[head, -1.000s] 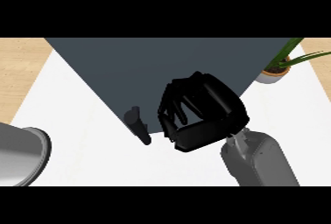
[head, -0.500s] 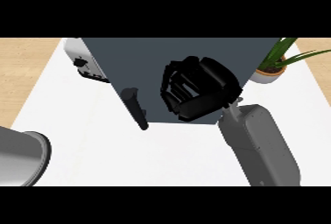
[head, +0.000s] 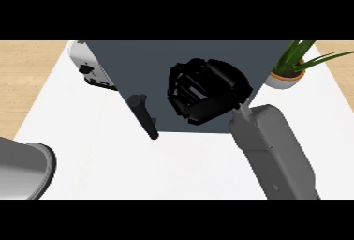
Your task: Pick up the bottled water, place it into the cabinet and close the cabinet
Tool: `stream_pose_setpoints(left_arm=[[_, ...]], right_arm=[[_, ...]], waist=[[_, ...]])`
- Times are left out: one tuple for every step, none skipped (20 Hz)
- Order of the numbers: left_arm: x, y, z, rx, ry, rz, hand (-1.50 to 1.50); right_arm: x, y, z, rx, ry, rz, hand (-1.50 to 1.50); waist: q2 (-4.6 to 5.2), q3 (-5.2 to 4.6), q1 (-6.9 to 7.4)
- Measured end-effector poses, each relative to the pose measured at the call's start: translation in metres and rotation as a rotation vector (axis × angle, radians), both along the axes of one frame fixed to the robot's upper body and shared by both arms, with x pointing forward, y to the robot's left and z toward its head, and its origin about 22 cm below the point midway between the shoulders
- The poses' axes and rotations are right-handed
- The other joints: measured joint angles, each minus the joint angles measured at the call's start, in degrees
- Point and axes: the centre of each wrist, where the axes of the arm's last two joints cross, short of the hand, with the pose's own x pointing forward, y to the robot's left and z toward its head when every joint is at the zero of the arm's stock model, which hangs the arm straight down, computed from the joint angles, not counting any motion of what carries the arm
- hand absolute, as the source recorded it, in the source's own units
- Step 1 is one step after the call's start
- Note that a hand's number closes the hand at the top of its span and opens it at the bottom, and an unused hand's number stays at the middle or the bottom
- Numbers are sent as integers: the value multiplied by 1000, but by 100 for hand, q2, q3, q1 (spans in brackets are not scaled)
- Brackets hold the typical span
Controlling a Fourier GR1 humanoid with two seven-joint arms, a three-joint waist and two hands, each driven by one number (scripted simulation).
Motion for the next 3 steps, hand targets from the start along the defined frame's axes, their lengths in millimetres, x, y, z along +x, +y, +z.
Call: stream_pose_setpoints(left_arm=[[2, 1, 0, -2, -1, -2, -150], [4, 1, 0, -4, -2, -3, -150], [4, 1, 0, -6, 0, -4, -150]], right_arm=[[0, 2, 1, 1, 3, 8, 150], [1, 3, 1, 2, 2, 15, 150], [1, 3, 0, 6, 0, 21, 150]], waist=[[5, 8, -12], [6, 13, -25], [0, 12, -16]])
